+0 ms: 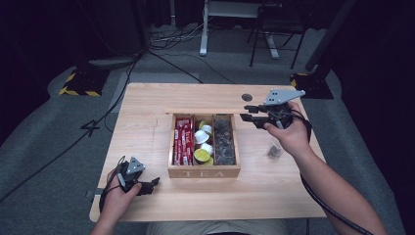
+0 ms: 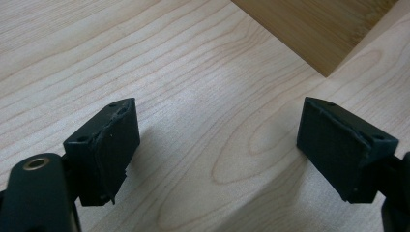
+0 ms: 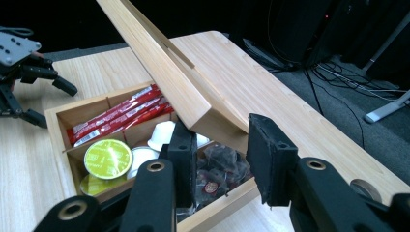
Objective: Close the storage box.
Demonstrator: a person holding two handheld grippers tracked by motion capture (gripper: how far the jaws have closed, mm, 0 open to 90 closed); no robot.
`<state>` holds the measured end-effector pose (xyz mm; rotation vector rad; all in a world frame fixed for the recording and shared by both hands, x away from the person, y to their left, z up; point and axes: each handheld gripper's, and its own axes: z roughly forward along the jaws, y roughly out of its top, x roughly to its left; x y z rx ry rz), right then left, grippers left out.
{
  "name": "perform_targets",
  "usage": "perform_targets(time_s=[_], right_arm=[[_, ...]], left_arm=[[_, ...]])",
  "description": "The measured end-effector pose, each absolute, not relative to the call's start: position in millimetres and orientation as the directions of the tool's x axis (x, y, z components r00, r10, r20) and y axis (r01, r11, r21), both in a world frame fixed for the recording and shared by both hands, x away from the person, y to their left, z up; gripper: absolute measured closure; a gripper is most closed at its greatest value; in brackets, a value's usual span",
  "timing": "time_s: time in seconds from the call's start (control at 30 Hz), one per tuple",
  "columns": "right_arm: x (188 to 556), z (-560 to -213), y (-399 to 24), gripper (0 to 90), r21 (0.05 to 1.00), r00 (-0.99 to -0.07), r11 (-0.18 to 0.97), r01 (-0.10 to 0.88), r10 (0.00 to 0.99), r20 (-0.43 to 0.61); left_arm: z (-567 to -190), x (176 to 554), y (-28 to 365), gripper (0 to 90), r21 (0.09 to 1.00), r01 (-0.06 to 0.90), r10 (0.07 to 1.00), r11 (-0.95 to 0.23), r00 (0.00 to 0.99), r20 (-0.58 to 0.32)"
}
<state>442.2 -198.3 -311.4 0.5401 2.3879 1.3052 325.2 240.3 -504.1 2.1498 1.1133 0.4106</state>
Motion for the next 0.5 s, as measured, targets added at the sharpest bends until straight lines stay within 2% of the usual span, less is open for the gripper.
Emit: perform_targets(time_s=[0.5], right_arm=[[422.1,-334.0,-199.9,60.6,0.844,-0.865,0.514,0.154,0.482,-0.135]], left_arm=[[-504.1,325.5,239.2,15.8,0.692,0.592,0.808,-0.414,0.589,-0.021]])
